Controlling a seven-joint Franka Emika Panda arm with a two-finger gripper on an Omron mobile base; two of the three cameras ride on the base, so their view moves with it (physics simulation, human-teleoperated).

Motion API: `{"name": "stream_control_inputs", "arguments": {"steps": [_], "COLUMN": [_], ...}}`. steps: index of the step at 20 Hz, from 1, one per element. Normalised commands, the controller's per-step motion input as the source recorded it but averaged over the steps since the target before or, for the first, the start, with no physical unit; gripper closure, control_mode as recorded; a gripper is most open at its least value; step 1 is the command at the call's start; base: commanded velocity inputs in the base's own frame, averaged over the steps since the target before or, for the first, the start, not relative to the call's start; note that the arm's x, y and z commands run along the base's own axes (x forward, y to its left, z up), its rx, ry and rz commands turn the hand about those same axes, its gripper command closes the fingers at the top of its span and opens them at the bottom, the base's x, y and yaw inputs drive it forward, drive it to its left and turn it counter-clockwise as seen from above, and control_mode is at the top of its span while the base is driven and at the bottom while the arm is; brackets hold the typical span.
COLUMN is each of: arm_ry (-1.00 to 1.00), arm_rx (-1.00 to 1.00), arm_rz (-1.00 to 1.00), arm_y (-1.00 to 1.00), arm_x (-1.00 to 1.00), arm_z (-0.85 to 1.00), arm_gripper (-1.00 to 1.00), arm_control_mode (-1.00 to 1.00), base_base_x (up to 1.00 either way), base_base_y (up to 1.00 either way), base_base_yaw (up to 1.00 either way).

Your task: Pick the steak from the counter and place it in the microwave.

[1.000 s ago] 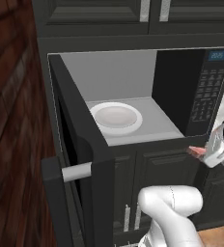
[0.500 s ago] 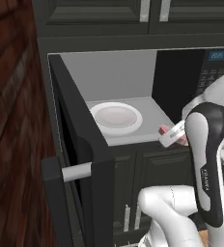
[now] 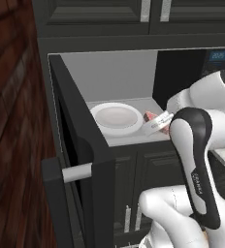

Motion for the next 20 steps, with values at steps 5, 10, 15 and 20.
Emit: {"name": "stream_control_inputs", "arguments": {"steps": [5,10,15,20], "arm_ry": [-0.01,0.14,0.1,0.0], "arm_rx": [0.01,0.0,0.0,0.0], "arm_rz": [-0.05,-0.11,-0.03,0.0], "arm_y": [0.18,0.23,0.0,0.0], "arm_x": [0.75,0.99,0.73,0.63], "arm_z": [-0.02,-0.07,-0.48,-0.48], "arm_gripper": [1.0,1.0,1.0,1.0], "arm_control_mode": [-1.0,-1.0,-1.0,-1.0], "base_base_x": [0.0,0.0,0.0,0.0], "base_base_y": [0.0,0.0,0.0,0.0], "base_base_yaw": [0.0,0.0,0.0,0.0]}}
